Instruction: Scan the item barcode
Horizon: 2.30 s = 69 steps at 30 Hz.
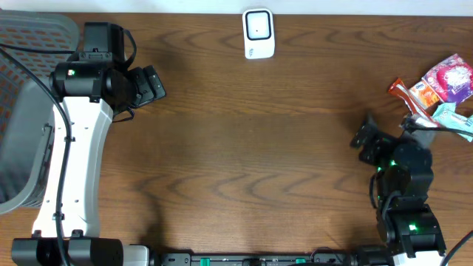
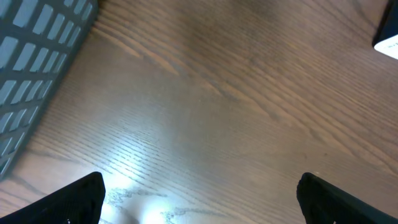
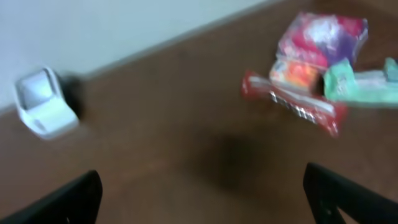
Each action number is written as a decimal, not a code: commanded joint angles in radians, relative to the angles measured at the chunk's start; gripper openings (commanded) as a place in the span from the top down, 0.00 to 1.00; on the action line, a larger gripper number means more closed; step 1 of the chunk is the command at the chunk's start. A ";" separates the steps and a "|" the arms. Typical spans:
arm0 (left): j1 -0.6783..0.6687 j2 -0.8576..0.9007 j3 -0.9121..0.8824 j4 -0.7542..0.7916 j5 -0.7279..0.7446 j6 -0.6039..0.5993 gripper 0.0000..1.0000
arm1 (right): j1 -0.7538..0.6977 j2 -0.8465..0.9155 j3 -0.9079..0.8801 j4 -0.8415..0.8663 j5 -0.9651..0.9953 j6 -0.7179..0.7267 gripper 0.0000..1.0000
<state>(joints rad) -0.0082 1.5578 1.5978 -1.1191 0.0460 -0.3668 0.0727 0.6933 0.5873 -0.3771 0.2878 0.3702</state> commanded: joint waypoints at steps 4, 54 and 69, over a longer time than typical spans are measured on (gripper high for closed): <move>0.002 -0.011 0.008 -0.003 -0.010 -0.005 0.02 | 0.007 -0.001 0.000 -0.253 0.013 -0.008 0.01; 0.002 -0.011 0.008 -0.003 -0.010 -0.005 0.02 | 0.008 -0.374 0.000 -0.611 0.013 -0.008 0.01; 0.002 -0.011 0.008 -0.003 -0.010 -0.005 0.02 | 0.008 -0.512 0.000 -0.631 0.015 -0.009 0.01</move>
<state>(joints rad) -0.0086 1.5578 1.5974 -1.1191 0.0456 -0.3668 0.0727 0.2031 0.5858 -1.0378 0.2920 0.3702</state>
